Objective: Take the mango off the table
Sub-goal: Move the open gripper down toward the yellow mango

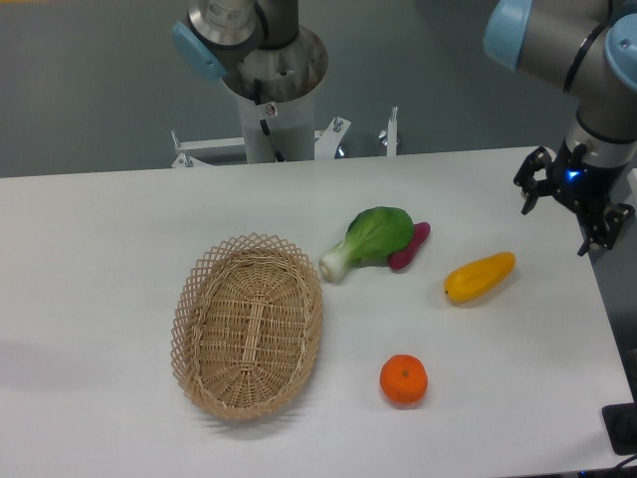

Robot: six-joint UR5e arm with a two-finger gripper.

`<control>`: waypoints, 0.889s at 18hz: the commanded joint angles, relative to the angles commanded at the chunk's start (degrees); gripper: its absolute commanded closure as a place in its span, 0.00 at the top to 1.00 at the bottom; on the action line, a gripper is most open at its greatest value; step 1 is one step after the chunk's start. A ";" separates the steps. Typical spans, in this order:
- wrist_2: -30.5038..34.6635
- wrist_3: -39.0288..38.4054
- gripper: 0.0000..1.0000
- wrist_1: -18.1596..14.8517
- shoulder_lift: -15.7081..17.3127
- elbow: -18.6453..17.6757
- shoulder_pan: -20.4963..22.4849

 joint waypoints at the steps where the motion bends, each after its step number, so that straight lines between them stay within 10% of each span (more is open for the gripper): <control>1: -0.17 0.00 1.00 0.18 0.09 -0.52 0.00; 9: 0.00 -0.53 1.00 1.31 0.26 -3.69 0.26; 16: 0.00 -0.88 1.00 15.98 -0.52 -14.14 1.23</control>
